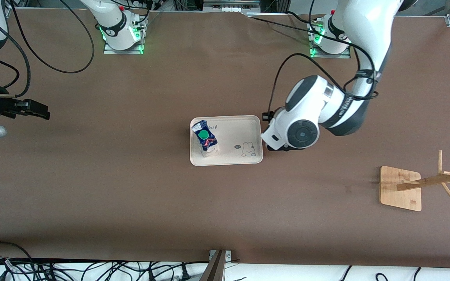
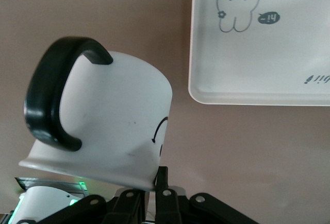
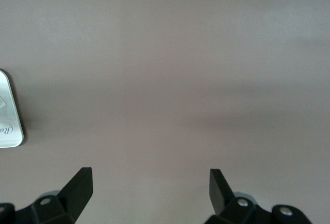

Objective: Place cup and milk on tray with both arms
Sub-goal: 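Lower the mug onto the tray beside the carton with the left gripper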

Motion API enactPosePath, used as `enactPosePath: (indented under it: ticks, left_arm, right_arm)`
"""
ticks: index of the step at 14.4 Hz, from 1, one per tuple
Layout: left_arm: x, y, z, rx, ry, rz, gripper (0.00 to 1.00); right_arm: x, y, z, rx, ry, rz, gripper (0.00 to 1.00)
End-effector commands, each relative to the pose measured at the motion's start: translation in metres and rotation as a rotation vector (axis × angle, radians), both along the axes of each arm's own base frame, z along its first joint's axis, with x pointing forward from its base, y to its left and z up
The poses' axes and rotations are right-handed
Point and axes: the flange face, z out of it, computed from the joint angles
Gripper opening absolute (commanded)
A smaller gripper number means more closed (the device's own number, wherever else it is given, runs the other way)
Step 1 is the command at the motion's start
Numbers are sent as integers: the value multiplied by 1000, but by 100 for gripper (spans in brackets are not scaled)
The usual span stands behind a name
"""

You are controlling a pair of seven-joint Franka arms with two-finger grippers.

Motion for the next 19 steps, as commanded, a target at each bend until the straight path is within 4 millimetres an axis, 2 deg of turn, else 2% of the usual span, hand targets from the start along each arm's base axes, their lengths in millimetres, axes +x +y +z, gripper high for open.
enactPosePath:
  ticks: [1, 2, 6, 9, 11, 12, 13, 16, 18, 19]
  left_arm:
    - [-2, -19, -3, 24, 7, 13, 0]
    - [-3, -22, -15, 21, 32, 28, 0]
    - [8, -35, -33, -59, 29, 142, 0]
    - [39, 2, -16, -65, -7, 239, 0]
    - [18, -30, -32, -43, 15, 195, 0]
    - [13, -37, -42, -40, 31, 192, 0]
    - [9, -47, -42, -34, 32, 206, 0]
    - [12, -44, -48, -36, 28, 219, 0]
    - [6, -52, -50, -25, 30, 221, 0]
    - [10, -47, -51, -31, 34, 230, 0]
  right_arm:
    - [-4, -4, 4, -14, -7, -2, 100]
    - [-4, -4, 8, -15, -12, 0, 100]
    - [-2, -14, 12, -9, -31, -39, 100]
    - [-6, -22, 18, -22, -31, -50, 100]
    - [-12, -19, 24, -23, -33, -44, 100]
    - [-15, -17, 24, -15, -12, -41, 100]
    - [-22, -12, 24, -15, 26, -43, 100]
    - [-29, 10, 39, -29, 4, -5, 100]
    - [-27, 6, 39, -27, -11, -12, 100]
    - [-26, -5, 38, -24, -26, -33, 100]
